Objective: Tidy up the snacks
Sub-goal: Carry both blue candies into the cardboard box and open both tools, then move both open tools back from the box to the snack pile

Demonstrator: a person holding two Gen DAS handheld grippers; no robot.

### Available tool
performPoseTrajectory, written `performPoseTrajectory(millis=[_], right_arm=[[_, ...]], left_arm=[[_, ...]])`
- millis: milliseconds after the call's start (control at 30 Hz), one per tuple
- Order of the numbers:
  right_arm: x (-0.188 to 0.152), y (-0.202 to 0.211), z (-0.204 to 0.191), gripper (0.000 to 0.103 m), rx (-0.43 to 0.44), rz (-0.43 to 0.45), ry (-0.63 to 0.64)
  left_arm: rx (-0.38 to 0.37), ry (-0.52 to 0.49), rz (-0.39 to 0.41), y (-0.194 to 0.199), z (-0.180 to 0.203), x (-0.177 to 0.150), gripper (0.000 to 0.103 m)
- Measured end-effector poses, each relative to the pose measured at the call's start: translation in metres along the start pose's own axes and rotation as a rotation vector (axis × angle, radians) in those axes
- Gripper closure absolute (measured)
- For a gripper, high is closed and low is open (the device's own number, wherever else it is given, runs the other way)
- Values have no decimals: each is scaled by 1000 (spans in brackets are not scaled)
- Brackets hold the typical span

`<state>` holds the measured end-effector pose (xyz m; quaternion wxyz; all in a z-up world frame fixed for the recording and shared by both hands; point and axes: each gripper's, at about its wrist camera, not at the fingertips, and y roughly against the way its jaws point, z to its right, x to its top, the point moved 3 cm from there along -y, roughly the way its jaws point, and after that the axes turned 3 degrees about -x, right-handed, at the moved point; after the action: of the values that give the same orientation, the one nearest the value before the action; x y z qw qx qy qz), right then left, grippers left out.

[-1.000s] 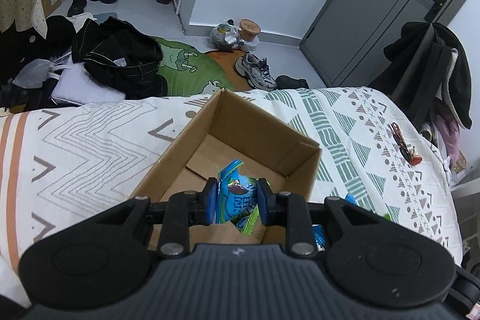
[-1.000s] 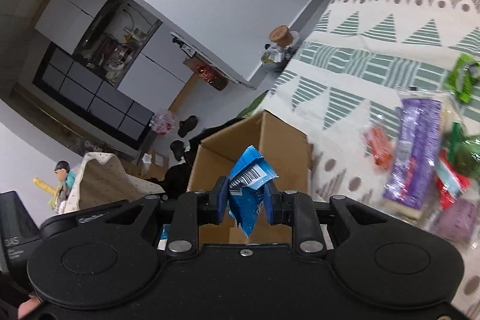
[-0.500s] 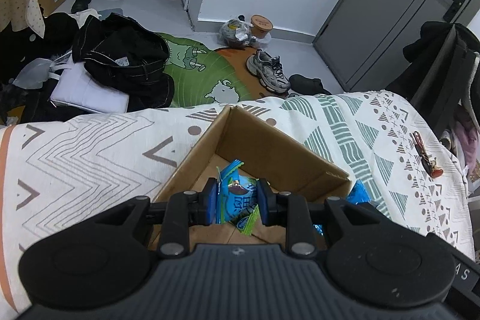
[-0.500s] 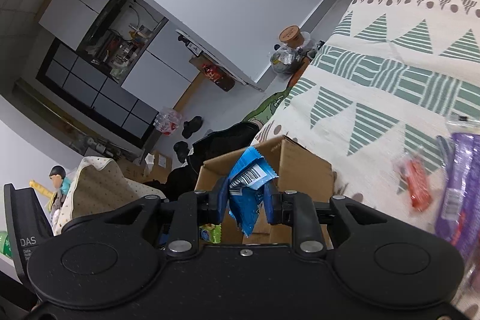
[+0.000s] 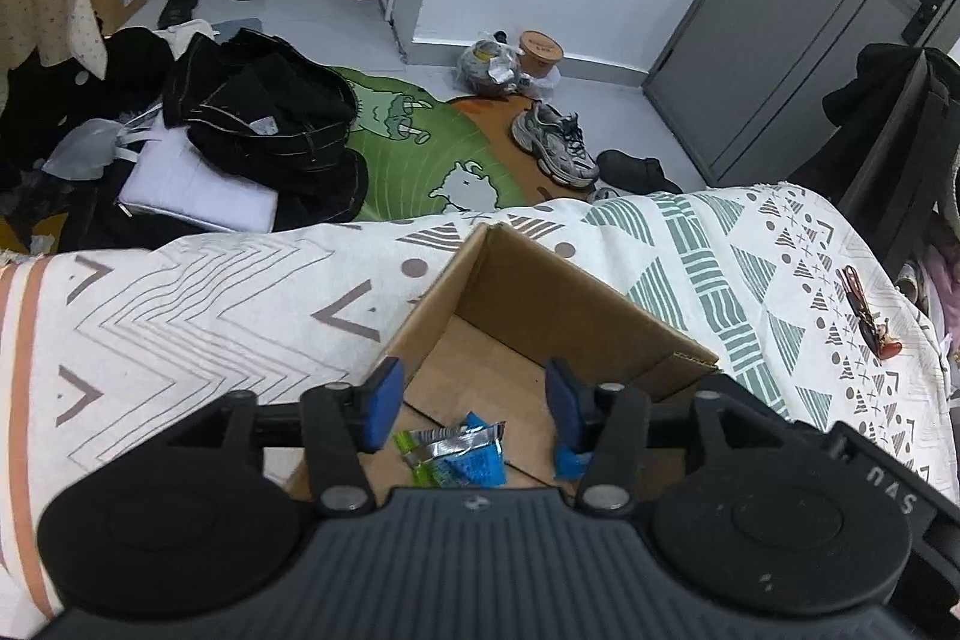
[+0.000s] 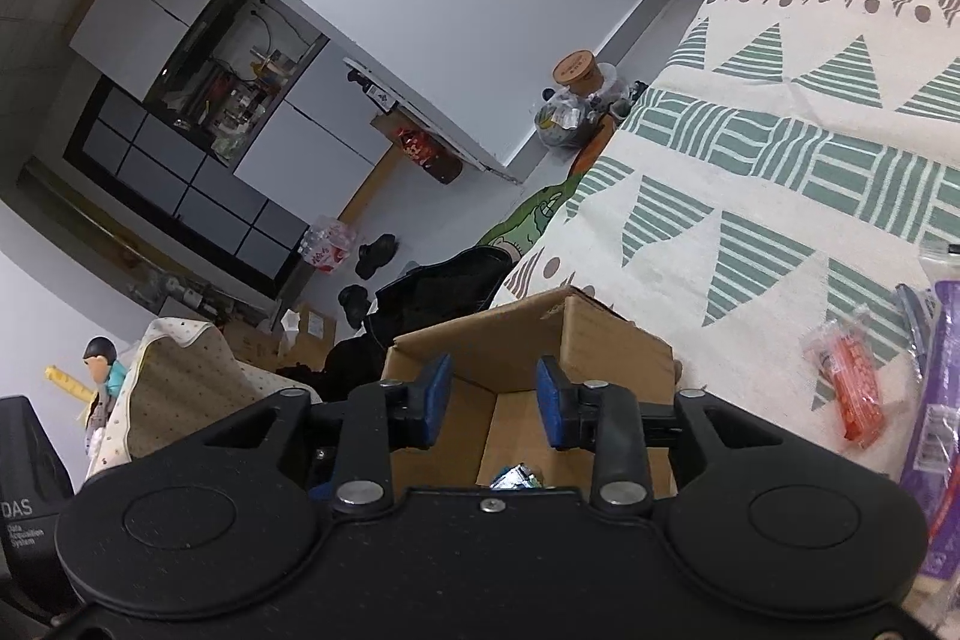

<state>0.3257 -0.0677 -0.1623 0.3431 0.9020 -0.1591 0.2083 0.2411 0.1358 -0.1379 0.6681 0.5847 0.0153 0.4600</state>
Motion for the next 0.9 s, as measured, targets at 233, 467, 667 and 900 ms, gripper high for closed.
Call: performPoseTrajectory(millis=[233,467,667,900], right_arm=[[-6,24,-9,55,-33,30,40],[-16,53,-12,29,-116,74,83],[-18,82,-9,17,-150,95,92],[-19,120,0,9,-223,147,96]], left_arm=[[20,9,17,18,-4,-14,36],[55,-41,85,48,-2,-22,21],[48,-67,98,68,5,-35,15],[22,-82,108,89,19,-49,15]])
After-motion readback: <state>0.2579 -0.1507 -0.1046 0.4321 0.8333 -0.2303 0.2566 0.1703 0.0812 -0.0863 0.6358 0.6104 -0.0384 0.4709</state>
